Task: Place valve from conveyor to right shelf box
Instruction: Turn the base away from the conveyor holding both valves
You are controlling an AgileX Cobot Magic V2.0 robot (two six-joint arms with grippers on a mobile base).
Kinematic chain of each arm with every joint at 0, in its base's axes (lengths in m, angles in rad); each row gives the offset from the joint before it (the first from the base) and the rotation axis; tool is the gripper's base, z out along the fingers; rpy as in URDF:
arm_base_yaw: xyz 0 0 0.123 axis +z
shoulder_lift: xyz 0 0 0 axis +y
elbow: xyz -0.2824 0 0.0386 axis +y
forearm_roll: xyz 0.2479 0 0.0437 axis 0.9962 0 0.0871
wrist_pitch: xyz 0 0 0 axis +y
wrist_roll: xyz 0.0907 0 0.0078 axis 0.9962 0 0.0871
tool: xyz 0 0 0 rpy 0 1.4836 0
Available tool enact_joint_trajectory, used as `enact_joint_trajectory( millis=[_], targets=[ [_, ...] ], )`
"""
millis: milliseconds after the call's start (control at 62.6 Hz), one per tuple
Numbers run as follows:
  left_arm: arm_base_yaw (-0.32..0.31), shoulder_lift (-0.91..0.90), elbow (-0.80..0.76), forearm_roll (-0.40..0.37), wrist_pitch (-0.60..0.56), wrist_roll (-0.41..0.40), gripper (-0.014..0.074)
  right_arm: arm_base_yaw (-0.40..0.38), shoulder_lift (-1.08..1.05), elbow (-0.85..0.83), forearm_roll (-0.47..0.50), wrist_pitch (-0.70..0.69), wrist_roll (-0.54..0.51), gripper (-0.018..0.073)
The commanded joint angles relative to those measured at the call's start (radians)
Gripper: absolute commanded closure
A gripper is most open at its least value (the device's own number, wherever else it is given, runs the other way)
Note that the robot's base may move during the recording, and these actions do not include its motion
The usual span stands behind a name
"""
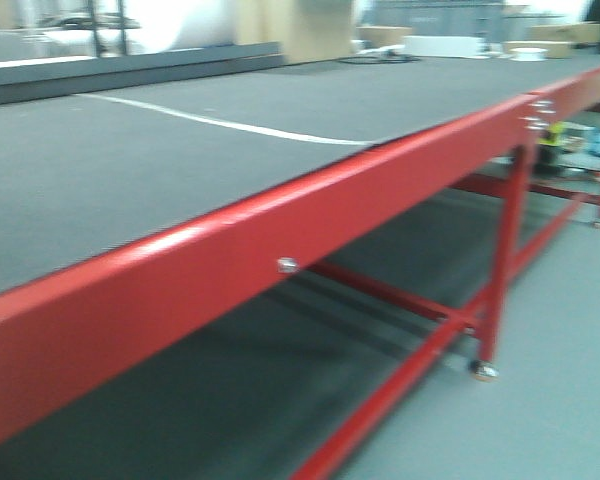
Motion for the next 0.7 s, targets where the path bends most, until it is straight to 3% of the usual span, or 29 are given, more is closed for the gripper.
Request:
enact_joint_trajectory(
  millis=[0,687],
  targets=[
    [-0.006,-0.009,-0.012,-0.012,-0.048,-0.007,0.0708,-0.004,-0.019,-0.012,-0.004,-0.076,-0.004,0.0721],
    [-0.006,-0.009,-0.012,-0.012,-0.048,-0.007,0.0708,-0.004,-0.019,-0.012,-0.004,-0.076,-0.004,0.0721]
  ],
)
